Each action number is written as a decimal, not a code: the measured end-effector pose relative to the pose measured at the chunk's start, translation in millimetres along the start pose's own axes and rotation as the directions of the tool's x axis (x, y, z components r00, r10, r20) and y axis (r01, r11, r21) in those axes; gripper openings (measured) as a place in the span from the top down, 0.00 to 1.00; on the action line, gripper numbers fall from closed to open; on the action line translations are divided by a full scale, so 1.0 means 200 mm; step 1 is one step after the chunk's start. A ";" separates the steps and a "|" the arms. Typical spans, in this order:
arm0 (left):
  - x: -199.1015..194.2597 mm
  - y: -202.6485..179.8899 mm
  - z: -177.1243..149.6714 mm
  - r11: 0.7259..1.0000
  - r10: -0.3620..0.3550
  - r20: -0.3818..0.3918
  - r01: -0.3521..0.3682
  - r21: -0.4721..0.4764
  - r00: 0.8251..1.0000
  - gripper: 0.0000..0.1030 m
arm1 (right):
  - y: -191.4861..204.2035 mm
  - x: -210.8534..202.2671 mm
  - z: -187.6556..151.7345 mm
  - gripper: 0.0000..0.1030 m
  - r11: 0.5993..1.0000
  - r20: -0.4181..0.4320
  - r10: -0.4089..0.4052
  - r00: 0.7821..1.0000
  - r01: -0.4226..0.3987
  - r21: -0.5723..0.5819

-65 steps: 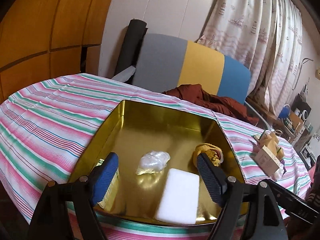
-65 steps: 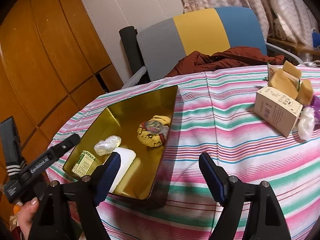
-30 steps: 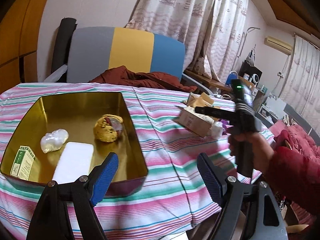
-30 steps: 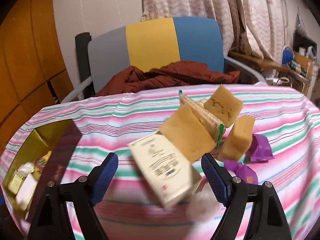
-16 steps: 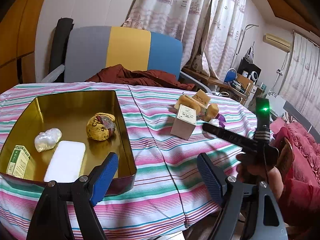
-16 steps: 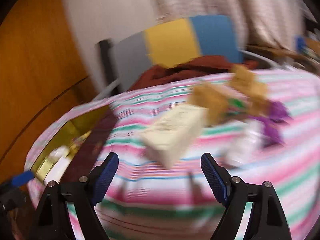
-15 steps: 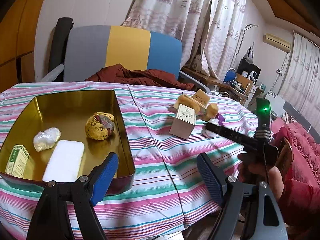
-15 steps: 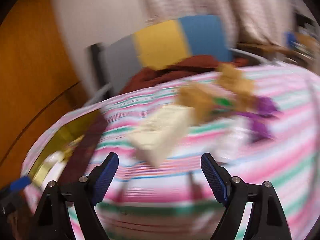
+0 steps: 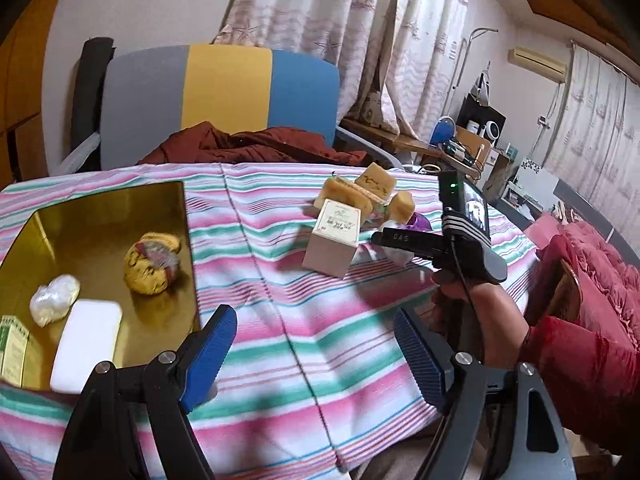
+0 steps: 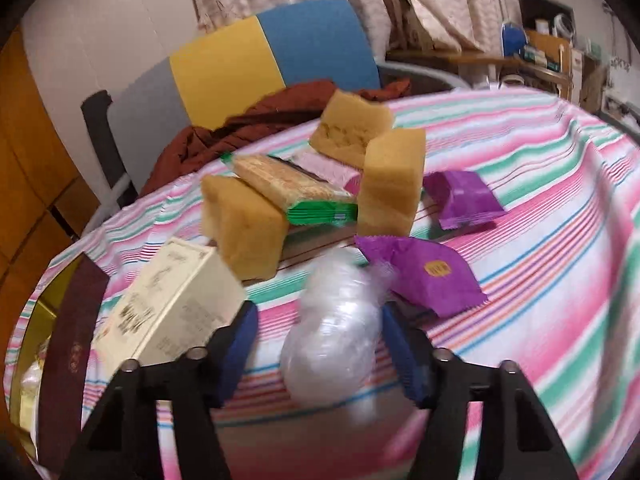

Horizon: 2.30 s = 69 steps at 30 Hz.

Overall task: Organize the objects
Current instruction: 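Grasp another plastic bundle with the right tool while the left tool grasps the cream printed box, then lift both held items and carry them toward the gold tin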

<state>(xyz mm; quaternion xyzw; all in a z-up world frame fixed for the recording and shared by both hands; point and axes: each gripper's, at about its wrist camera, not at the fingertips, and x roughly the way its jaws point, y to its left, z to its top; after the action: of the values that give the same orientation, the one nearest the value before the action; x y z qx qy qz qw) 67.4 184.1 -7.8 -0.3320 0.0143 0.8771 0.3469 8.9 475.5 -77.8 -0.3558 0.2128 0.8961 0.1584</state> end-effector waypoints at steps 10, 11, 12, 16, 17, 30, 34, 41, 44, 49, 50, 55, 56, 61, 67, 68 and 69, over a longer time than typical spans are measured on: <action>0.31 -0.11 0.19 0.998 0.003 -0.048 -0.001 0.059 0.999 0.20 | -0.13 -0.01 0.01 0.64 0.999 0.000 0.011 1.000 -0.011 -0.043; 0.33 -0.13 0.21 0.998 0.005 -0.048 -0.002 0.066 0.999 0.20 | -0.13 -0.01 0.00 0.64 0.999 0.004 0.013 1.000 -0.013 -0.042; 0.37 -0.14 0.23 0.997 0.003 -0.054 0.002 0.078 0.999 0.19 | -0.13 -0.02 0.00 0.64 0.999 0.009 0.013 1.000 -0.013 -0.043; 0.58 -0.19 0.32 0.990 0.027 -0.112 -0.011 0.144 0.993 0.18 | -0.12 0.00 -0.01 0.64 0.999 0.022 0.017 1.000 -0.017 -0.041; 0.62 -0.19 0.33 0.989 0.038 -0.122 -0.019 0.149 0.992 0.18 | -0.13 0.00 -0.01 0.64 0.999 0.025 0.022 0.999 -0.021 -0.037; 0.95 -0.15 0.37 0.992 0.094 -0.191 -0.076 0.100 0.977 0.18 | -0.13 0.00 -0.02 0.64 0.999 0.047 0.027 0.999 -0.026 -0.033; 0.99 -0.15 0.34 0.992 0.107 -0.180 -0.091 0.093 0.978 0.29 | -0.13 0.00 -0.02 0.64 0.999 0.049 0.028 0.998 -0.027 -0.032; 1.01 -0.13 0.28 0.994 0.075 -0.147 -0.062 0.092 0.986 0.47 | -0.14 0.00 -0.02 0.64 0.999 0.052 0.034 0.998 -0.033 -0.026; 1.02 -0.11 0.27 0.997 0.051 -0.157 -0.041 0.068 0.986 0.47 | -0.14 0.00 -0.02 0.64 0.999 0.052 0.033 0.998 -0.032 -0.027; 1.03 -0.07 0.25 1.000 0.000 -0.166 0.003 0.020 0.986 0.48 | -0.13 0.00 -0.02 0.64 0.999 0.052 0.026 0.998 -0.024 -0.032; 1.02 -0.06 0.25 1.000 -0.003 -0.159 0.006 0.017 0.987 0.48 | -0.13 0.00 -0.02 0.64 0.999 0.053 0.023 0.998 -0.021 -0.035; 0.99 -0.09 0.23 0.999 0.019 -0.123 -0.015 0.034 0.992 0.48 | -0.12 -0.01 -0.02 0.64 0.999 0.060 0.011 0.998 -0.008 -0.049; 0.97 -0.09 0.23 0.999 0.023 -0.107 -0.019 0.037 0.994 0.48 | -0.12 -0.01 -0.02 0.64 0.999 0.063 0.012 0.998 -0.009 -0.049; 0.86 -0.09 0.21 0.998 0.038 -0.031 -0.037 0.044 0.999 0.48 | -0.09 -0.03 -0.04 0.65 0.997 0.075 0.028 0.997 -0.023 -0.070; 0.74 -0.04 0.16 0.999 0.039 0.021 -0.039 0.019 0.999 0.48 | -0.01 -0.08 -0.11 0.65 0.992 0.085 0.050 0.995 -0.039 -0.120; 0.72 -0.03 0.15 0.999 0.038 0.024 -0.038 0.006 0.999 0.48 | 0.01 -0.08 -0.13 0.65 0.991 0.081 0.055 0.995 -0.045 -0.127; 0.71 -0.02 0.14 0.999 0.039 0.027 -0.039 0.001 0.999 0.48 | 0.02 -0.09 -0.15 0.65 0.990 0.080 0.062 0.995 -0.052 -0.131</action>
<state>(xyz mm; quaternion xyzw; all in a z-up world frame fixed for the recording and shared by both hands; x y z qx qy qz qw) -22.4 279.5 -69.6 -0.3197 0.0168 0.8880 0.3301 37.1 454.6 -84.2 -0.3213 0.1577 0.9263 0.1181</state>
